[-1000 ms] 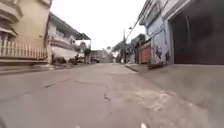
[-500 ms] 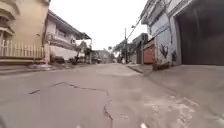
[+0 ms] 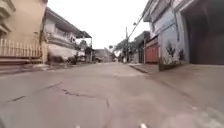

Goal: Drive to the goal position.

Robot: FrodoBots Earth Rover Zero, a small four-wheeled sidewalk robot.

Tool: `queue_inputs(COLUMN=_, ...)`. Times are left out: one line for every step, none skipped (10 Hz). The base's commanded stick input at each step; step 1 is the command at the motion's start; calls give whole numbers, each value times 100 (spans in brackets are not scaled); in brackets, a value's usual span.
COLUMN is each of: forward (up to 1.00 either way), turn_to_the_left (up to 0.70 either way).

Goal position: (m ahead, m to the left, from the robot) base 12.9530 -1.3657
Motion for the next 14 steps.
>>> queue_inputs(forward=100, turn_to_the_left=0)
queue_inputs(forward=100, turn_to_the_left=0)
queue_inputs(forward=100, turn_to_the_left=0)
queue_inputs(forward=100, turn_to_the_left=-12)
queue_inputs(forward=100, turn_to_the_left=-27)
queue_inputs(forward=100, turn_to_the_left=-27)
queue_inputs(forward=100, turn_to_the_left=-27)
queue_inputs(forward=100, turn_to_the_left=-27)
queue_inputs(forward=100, turn_to_the_left=-27)
queue_inputs(forward=100, turn_to_the_left=-27)
queue_inputs(forward=100, turn_to_the_left=-27)
queue_inputs(forward=100, turn_to_the_left=-27)
queue_inputs(forward=100, turn_to_the_left=-23)
queue_inputs(forward=100, turn_to_the_left=0)
